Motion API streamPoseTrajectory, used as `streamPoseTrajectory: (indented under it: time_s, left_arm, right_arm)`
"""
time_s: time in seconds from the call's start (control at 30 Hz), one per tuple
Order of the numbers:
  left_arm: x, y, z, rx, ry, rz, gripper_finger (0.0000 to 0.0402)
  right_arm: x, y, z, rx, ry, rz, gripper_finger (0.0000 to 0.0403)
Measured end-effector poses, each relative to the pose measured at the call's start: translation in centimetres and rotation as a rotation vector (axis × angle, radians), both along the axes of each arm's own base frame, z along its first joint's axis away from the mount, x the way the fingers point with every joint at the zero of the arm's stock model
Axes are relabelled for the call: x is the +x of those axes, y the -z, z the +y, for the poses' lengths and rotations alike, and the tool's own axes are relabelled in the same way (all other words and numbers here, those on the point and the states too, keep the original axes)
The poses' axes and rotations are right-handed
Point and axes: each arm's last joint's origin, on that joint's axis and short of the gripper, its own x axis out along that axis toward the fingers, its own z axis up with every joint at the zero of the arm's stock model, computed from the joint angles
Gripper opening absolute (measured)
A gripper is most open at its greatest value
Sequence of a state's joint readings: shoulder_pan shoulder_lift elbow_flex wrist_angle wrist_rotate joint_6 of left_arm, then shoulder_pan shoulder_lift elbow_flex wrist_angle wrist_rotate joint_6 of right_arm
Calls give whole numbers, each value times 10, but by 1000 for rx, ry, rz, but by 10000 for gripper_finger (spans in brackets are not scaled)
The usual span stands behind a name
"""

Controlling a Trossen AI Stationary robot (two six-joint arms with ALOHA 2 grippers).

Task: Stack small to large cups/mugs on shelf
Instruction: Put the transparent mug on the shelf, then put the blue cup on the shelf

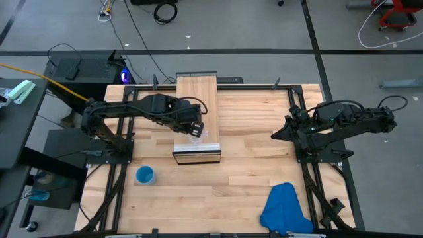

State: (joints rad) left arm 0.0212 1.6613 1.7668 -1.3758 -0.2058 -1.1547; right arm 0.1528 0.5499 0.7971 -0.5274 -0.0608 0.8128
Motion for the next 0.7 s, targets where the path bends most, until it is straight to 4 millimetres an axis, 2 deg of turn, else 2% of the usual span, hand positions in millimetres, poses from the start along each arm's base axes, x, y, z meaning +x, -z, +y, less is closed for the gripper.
streamPoseTrajectory:
  time_s: [0.33,0.53,0.7]
  left_arm:
    - [-7,-6,4,7,11,3,63]
    - [-21,-16,9,15,13,-13,72]
    - [-40,-30,12,29,34,-27,72]
  right_arm:
    - [0,0,0,6,2,1,16]
    - [0,0,0,6,2,2,16]
    - [0,0,0,6,2,5,16]
